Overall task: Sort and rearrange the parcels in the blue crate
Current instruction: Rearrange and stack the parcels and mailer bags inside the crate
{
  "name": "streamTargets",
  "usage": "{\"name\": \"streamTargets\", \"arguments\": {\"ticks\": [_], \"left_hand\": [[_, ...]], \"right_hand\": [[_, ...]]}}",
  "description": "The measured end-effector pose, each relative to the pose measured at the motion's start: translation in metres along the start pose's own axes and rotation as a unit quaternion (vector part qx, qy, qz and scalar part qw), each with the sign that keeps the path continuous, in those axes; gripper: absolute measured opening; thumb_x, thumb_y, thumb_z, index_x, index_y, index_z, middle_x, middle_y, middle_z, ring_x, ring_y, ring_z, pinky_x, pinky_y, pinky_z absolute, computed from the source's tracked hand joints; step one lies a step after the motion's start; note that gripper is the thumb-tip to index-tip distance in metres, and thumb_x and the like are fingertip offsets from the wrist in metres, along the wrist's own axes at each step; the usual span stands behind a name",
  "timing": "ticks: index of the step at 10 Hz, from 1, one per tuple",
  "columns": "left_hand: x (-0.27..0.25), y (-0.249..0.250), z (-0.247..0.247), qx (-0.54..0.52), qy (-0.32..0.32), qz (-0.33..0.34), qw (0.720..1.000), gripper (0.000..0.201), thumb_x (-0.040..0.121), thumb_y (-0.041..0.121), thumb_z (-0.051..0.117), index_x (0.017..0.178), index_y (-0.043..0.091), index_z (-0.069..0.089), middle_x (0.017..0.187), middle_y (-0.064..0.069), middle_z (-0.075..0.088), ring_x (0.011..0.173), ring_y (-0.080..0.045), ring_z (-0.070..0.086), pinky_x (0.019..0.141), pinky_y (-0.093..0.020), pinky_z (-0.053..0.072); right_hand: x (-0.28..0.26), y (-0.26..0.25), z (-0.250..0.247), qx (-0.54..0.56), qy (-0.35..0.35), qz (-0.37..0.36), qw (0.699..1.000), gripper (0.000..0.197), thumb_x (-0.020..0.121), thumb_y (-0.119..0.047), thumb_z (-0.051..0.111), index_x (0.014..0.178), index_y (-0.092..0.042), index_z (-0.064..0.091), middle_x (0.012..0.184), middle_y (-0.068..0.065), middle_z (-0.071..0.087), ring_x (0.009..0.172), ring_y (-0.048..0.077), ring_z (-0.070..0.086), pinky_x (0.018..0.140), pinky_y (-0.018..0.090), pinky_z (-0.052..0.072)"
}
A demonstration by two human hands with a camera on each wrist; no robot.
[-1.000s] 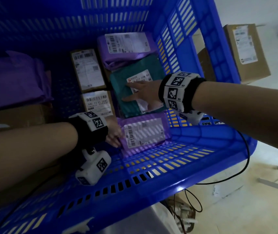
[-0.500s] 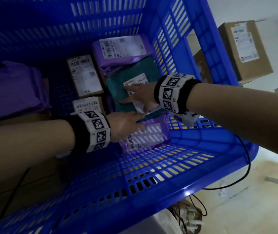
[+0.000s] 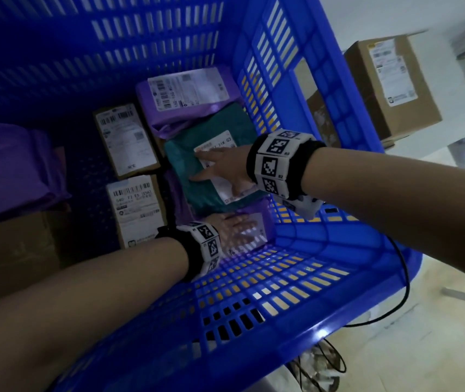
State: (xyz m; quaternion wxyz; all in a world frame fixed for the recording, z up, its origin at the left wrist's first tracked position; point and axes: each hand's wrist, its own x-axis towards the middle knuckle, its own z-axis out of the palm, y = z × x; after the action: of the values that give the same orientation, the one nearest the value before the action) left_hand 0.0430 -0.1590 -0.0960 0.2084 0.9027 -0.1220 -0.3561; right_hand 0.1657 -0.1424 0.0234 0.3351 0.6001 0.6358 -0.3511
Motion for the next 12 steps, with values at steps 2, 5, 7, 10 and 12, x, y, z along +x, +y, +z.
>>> {"name": "streamTargets", "arguments": {"ticks": [2, 5, 7, 10, 12], "left_hand": [[0.007, -0.004, 0.002, 0.088, -0.059, 0.044, 0.993, 0.063, 0.101, 0.036, 0.032, 0.153, 0.018, 0.003, 0.161, -0.005, -0.006, 0.149, -0.024, -0.003, 0.12, -0.039, 0.004], [-0.067, 0.009, -0.053, -0.231, -0.102, -0.041, 0.967, 0.04, 0.099, 0.022, 0.045, 0.137, 0.008, 0.049, 0.139, -0.008, 0.052, 0.129, -0.025, 0.05, 0.1, -0.027, 0.042], [-0.135, -0.014, -0.105, -0.133, 0.022, -0.07, 0.988, 0.028, 0.095, 0.027, 0.053, 0.112, 0.009, 0.065, 0.11, -0.006, 0.069, 0.085, -0.012, 0.056, 0.068, -0.015, 0.035], [-0.274, -0.104, -0.084, -0.149, 0.235, -0.375, 0.884, 0.034, 0.095, 0.027, 0.051, 0.122, 0.009, 0.06, 0.124, -0.008, 0.063, 0.111, -0.023, 0.059, 0.094, -0.033, 0.047], [-0.327, -0.159, -0.04, -0.227, 0.227, -0.538, 0.779, 0.049, 0.096, 0.026, 0.05, 0.141, 0.008, 0.043, 0.145, -0.012, 0.044, 0.13, -0.027, 0.045, 0.102, -0.029, 0.038]], "right_hand": [[0.005, 0.006, 0.004, 0.04, -0.015, 0.017, 0.999, 0.096, 0.083, -0.01, 0.067, 0.151, -0.035, 0.002, 0.159, 0.01, -0.018, 0.148, 0.032, -0.004, 0.115, 0.045, 0.018], [0.0, -0.003, -0.011, 0.061, 0.064, 0.048, 0.995, 0.084, 0.087, -0.01, 0.062, 0.151, -0.032, 0.012, 0.16, 0.012, 0.003, 0.146, 0.028, 0.018, 0.11, 0.035, 0.028], [0.013, -0.012, -0.039, 0.1, 0.168, 0.041, 0.98, 0.066, 0.088, -0.02, 0.06, 0.148, -0.019, 0.03, 0.149, 0.012, 0.035, 0.135, 0.028, 0.04, 0.108, 0.034, 0.032], [0.042, -0.059, -0.116, 0.146, 0.207, 0.082, 0.964, 0.047, 0.097, -0.034, 0.047, 0.134, -0.006, 0.044, 0.134, 0.015, 0.052, 0.112, 0.031, 0.056, 0.091, 0.036, 0.046], [0.074, -0.107, -0.15, 0.178, 0.23, 0.074, 0.954, 0.03, 0.094, -0.029, 0.05, 0.108, -0.004, 0.058, 0.106, 0.014, 0.062, 0.084, 0.028, 0.061, 0.067, 0.032, 0.052]]}}
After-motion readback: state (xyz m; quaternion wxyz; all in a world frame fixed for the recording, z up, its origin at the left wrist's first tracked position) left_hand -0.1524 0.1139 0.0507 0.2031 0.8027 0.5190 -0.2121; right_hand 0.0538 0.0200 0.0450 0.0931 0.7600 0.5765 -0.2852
